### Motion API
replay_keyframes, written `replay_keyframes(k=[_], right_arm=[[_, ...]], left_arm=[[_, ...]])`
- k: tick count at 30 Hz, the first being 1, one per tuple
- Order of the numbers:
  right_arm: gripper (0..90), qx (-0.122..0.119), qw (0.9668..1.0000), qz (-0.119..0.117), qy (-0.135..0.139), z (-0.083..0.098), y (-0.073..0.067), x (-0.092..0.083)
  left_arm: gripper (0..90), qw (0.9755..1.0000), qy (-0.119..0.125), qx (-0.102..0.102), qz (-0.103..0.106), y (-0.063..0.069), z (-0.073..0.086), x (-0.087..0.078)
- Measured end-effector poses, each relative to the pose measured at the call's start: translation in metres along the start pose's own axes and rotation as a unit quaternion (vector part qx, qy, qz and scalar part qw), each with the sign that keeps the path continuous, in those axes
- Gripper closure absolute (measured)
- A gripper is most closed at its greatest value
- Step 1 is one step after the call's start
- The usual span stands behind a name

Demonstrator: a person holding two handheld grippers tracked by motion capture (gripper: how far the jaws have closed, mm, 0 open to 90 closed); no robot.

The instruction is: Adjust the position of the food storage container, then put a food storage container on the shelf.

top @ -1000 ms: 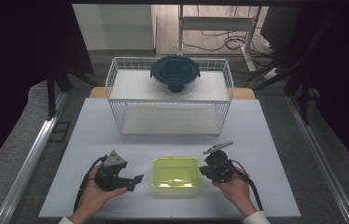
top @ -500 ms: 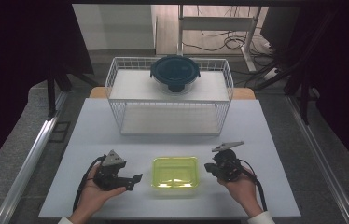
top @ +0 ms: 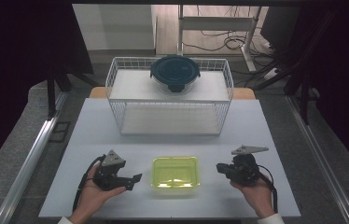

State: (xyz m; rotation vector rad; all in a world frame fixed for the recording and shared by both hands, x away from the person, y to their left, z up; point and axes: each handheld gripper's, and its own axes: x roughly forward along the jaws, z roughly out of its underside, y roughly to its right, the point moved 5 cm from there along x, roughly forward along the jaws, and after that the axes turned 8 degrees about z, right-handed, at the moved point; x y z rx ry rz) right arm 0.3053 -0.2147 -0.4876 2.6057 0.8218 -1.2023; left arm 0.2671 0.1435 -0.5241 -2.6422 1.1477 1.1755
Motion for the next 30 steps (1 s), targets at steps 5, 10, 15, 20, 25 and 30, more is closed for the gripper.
replay_keyframes(k=[5, 10, 15, 20, 25, 30], right_arm=[[47.9, 0.013, 0.9997, -0.015, 0.016, -0.002, 0.001, 0.001], [31.3, 0.036, 0.9978, -0.043, 0.035, -0.005, -0.004, 0.002], [27.6, 0.060, 0.9942, -0.081, 0.037, -0.007, -0.007, 0.005], [26.4, 0.073, 0.9926, -0.090, 0.037, -0.008, -0.005, 0.007], [26.3, 0.077, 0.9922, -0.091, 0.035, -0.007, -0.003, 0.007], [26.3, 0.083, 0.9917, -0.093, 0.031, -0.009, -0.005, 0.010]], left_arm=[[19.2, 1.0000, 0.000, -0.001, -0.001, -0.001, 0.000, 0.000], [19.1, 1.0000, 0.004, -0.006, -0.001, -0.002, 0.000, 0.000], [18.9, 0.9999, 0.007, -0.013, 0.001, -0.002, 0.002, -0.003], [18.7, 0.9996, 0.015, -0.023, 0.006, -0.003, -0.001, -0.004], [18.6, 0.9997, 0.008, -0.023, 0.009, -0.002, 0.001, -0.001], [18.4, 0.9993, 0.023, -0.029, 0.006, -0.002, 0.000, -0.007]])
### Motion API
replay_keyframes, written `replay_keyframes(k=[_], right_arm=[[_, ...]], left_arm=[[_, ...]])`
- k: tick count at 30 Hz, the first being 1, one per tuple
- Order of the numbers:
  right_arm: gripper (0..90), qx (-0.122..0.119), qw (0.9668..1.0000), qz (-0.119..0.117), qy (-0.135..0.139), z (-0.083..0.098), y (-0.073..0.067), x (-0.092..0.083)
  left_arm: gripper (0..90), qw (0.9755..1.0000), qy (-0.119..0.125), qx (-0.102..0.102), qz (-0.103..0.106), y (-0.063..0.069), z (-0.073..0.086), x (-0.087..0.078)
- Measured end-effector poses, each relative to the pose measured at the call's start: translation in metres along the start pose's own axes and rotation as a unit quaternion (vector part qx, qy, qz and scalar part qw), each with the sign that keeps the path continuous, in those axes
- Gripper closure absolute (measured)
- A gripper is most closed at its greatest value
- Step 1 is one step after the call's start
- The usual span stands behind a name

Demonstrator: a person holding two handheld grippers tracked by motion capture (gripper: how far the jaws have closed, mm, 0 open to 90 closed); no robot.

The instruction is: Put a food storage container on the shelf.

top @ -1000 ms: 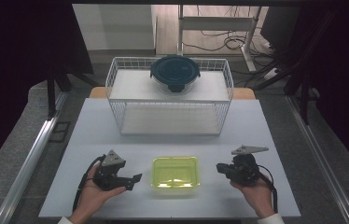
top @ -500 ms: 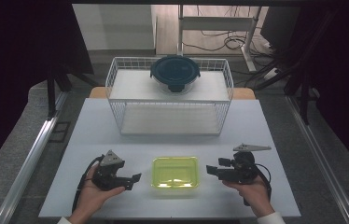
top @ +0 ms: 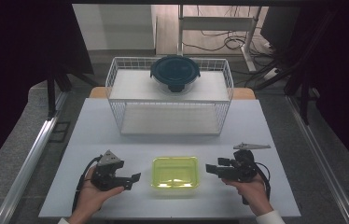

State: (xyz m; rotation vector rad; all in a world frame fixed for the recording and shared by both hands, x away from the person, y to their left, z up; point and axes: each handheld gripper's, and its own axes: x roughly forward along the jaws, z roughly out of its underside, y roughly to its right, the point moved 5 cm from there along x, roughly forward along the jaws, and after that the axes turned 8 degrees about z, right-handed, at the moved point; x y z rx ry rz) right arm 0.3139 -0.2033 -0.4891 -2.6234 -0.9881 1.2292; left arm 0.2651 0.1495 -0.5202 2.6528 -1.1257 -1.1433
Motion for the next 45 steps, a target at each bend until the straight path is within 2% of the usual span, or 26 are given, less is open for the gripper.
replay_keyframes(k=[8, 13, 15, 19, 23, 26, 30, 37, 39, 40, 42, 44, 45], right_arm=[[27.5, 0.015, 0.9998, -0.002, -0.012, 0.003, -0.003, 0.009], [28.6, 0.018, 0.9995, -0.008, -0.023, 0.006, -0.009, 0.016], [29.4, 0.019, 0.9993, -0.012, -0.030, 0.007, -0.011, 0.021], [29.8, 0.028, 0.9986, -0.020, -0.040, 0.008, -0.012, 0.030], [31.6, 0.041, 0.9974, -0.028, -0.052, 0.010, -0.013, 0.039], [32.7, 0.046, 0.9967, -0.030, -0.060, 0.011, -0.013, 0.044], [34.3, 0.055, 0.9958, -0.032, -0.066, 0.013, -0.013, 0.048], [38.0, 0.063, 0.9952, -0.028, -0.069, 0.014, -0.012, 0.055], [39.9, 0.069, 0.9945, -0.033, -0.072, 0.015, -0.012, 0.057], [41.4, 0.070, 0.9942, -0.035, -0.073, 0.016, -0.013, 0.058], [48.4, 0.069, 0.9936, -0.042, -0.079, 0.018, -0.015, 0.060], [56.8, 0.071, 0.9929, -0.049, -0.082, 0.019, -0.016, 0.061], [57.6, 0.075, 0.9926, -0.052, -0.080, 0.020, -0.016, 0.062]], left_arm=[[17.8, 0.9992, 0.006, -0.031, 0.026, 0.002, -0.007, 0.007], [17.8, 0.9958, 0.006, -0.062, 0.067, 0.006, -0.011, 0.014], [17.8, 0.9947, 0.002, -0.069, 0.076, 0.007, -0.011, 0.017], [18.1, 0.9923, -0.003, -0.086, 0.089, 0.006, -0.012, 0.024], [19.6, 0.9913, 0.005, -0.097, 0.090, 0.006, -0.014, 0.028], [20.7, 0.9895, -0.003, -0.105, 0.099, 0.005, -0.015, 0.035], [24.3, 0.9836, -0.012, -0.133, 0.122, 0.001, -0.016, 0.045], [33.8, 0.9752, -0.027, -0.154, 0.156, 0.001, -0.015, 0.056], [36.8, 0.9718, -0.035, -0.163, 0.167, 0.001, -0.014, 0.060], [38.9, 0.9697, -0.039, -0.167, 0.174, 0.002, -0.013, 0.061], [48.7, 0.9671, -0.042, -0.171, 0.184, 0.004, -0.013, 0.063], [57.1, 0.9616, -0.050, -0.180, 0.201, 0.007, -0.013, 0.065], [58.4, 0.9621, -0.056, -0.181, 0.196, 0.008, -0.012, 0.066]])
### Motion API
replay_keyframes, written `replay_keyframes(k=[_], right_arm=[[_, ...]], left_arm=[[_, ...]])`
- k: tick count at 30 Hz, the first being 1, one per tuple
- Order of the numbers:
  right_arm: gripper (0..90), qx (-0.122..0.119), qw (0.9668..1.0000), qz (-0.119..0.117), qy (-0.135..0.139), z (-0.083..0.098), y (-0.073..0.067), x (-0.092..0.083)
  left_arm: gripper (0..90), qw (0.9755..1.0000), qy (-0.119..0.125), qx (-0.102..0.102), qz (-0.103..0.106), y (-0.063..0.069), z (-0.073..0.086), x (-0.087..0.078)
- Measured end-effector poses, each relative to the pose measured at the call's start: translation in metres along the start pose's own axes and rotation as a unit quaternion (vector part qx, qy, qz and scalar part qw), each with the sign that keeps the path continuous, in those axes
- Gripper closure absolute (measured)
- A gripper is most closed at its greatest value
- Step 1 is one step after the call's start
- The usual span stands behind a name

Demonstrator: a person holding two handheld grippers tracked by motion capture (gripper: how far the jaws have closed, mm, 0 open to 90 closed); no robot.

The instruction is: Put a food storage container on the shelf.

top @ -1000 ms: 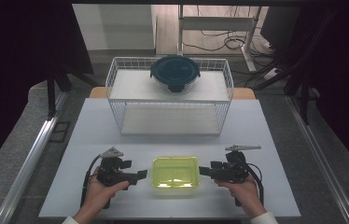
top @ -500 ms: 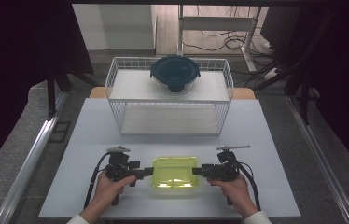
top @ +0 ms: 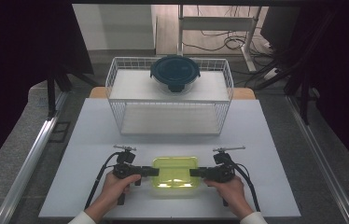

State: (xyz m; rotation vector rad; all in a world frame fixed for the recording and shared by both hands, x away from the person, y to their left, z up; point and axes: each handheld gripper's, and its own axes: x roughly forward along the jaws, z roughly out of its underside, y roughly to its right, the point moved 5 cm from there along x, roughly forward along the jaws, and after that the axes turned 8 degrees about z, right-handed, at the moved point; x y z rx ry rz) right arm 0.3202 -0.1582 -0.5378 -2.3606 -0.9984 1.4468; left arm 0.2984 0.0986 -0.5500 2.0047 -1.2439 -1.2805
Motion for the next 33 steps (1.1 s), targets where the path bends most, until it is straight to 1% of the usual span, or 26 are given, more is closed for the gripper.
replay_keyframes(k=[1, 2, 3, 4, 6, 8, 11, 17, 21, 22, 27, 29, 30, 33], right_arm=[[59.1, 0.008, 1.0000, -0.001, 0.000, 0.000, 0.000, 0.000], [61.3, 0.016, 0.9999, -0.003, 0.000, 0.000, 0.001, -0.001], [69.8, 0.025, 0.9997, -0.003, 0.002, 0.001, 0.002, -0.002], [70.1, 0.025, 0.9997, 0.000, 0.002, 0.002, 0.003, -0.002], [73.1, 0.041, 0.9991, -0.006, 0.006, 0.003, 0.002, -0.004], [73.7, 0.037, 0.9993, -0.002, 0.007, 0.004, -0.001, -0.006], [74.5, 0.032, 0.9995, 0.000, 0.008, 0.004, -0.003, -0.008], [77.7, 0.022, 0.9996, -0.005, 0.019, 0.002, -0.006, -0.014], [78.3, 0.002, 0.9997, 0.004, 0.025, 0.001, -0.007, -0.019], [78.3, 0.000, 0.9996, 0.004, 0.027, 0.001, -0.008, -0.020], [78.4, -0.009, 0.9993, 0.002, 0.038, -0.001, -0.010, -0.025], [78.4, -0.012, 0.9991, 0.001, 0.040, -0.002, -0.011, -0.027], [78.4, -0.015, 0.9990, 0.002, 0.042, -0.002, -0.011, -0.028], [78.4, -0.023, 0.9986, 0.004, 0.047, -0.003, -0.013, -0.031]], left_arm=[[62.1, 0.9999, -0.004, 0.001, -0.010, 0.000, 0.001, 0.000], [64.9, 0.9999, -0.001, -0.003, -0.011, -0.001, 0.001, 0.000], [68.1, 0.9999, 0.004, -0.008, -0.009, -0.001, 0.000, -0.001], [70.8, 0.9999, 0.004, -0.011, -0.007, 0.000, 0.000, -0.003], [73.0, 0.9998, 0.011, -0.015, -0.006, 0.000, 0.000, -0.005], [74.6, 0.9997, 0.015, -0.019, -0.001, 0.000, 0.000, -0.007], [76.1, 0.9996, 0.023, -0.018, 0.000, 0.002, -0.001, -0.008], [79.4, 0.9996, 0.028, 0.000, 0.005, 0.007, -0.002, -0.014], [80.6, 0.9994, 0.031, 0.016, 0.004, 0.012, -0.002, -0.015], [80.6, 0.9993, 0.033, 0.018, 0.004, 0.013, -0.002, -0.015], [80.6, 0.9990, 0.035, 0.028, 0.005, 0.018, -0.003, -0.017], [80.5, 0.9988, 0.035, 0.036, 0.003, 0.019, -0.003, -0.017], [80.6, 0.9987, 0.036, 0.037, 0.001, 0.020, -0.003, -0.018], [80.6, 0.9985, 0.038, 0.038, 0.004, 0.023, -0.004, -0.019]])
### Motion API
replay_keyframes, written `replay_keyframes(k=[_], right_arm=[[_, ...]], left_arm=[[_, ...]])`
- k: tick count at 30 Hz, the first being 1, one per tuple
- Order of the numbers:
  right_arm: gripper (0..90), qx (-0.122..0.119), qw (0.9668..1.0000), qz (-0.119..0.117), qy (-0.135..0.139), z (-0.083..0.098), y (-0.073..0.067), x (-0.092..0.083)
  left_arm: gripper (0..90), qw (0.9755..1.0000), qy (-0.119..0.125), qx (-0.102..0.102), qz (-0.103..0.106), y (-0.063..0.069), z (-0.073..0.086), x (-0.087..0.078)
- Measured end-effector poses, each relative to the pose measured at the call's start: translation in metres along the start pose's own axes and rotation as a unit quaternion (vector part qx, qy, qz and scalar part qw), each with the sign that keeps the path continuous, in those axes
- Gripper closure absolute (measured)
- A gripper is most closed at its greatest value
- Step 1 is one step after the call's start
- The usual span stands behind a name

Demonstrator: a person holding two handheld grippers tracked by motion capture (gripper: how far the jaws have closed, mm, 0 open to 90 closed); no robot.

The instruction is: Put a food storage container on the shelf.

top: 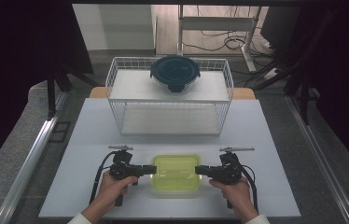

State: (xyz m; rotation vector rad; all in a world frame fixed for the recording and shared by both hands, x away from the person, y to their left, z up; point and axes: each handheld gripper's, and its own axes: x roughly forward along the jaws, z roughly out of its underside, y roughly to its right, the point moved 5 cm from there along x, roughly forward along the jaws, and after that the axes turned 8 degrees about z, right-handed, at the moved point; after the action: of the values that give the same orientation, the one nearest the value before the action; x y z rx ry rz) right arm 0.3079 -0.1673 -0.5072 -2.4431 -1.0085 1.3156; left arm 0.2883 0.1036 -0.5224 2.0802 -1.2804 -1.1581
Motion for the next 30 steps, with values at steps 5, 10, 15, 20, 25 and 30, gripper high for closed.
replay_keyframes(k=[5, 10, 15, 20, 25, 30], right_arm=[[78.4, -0.010, 0.9999, -0.001, 0.010, -0.004, -0.004, -0.004], [78.4, -0.015, 0.9997, -0.004, 0.018, -0.009, -0.007, -0.009], [78.5, -0.027, 0.9994, -0.002, 0.022, -0.013, -0.010, -0.010], [78.5, -0.033, 0.9991, -0.004, 0.027, -0.017, -0.013, -0.014], [78.4, -0.038, 0.9986, -0.005, 0.035, -0.023, -0.016, -0.021], [78.5, -0.050, 0.9975, -0.003, 0.050, -0.035, -0.020, -0.029]], left_arm=[[80.5, 0.9999, 0.005, 0.015, -0.006, 0.005, -0.003, -0.003], [80.5, 0.9997, 0.014, 0.019, 0.000, 0.010, -0.008, -0.007], [80.6, 0.9996, 0.019, 0.023, -0.001, 0.012, -0.010, -0.011], [80.6, 0.9993, 0.023, 0.031, -0.001, 0.016, -0.014, -0.014], [80.5, 0.9985, 0.025, 0.048, -0.006, 0.023, -0.020, -0.017], [80.5, 0.9974, 0.039, 0.060, -0.003, 0.031, -0.034, -0.022]])
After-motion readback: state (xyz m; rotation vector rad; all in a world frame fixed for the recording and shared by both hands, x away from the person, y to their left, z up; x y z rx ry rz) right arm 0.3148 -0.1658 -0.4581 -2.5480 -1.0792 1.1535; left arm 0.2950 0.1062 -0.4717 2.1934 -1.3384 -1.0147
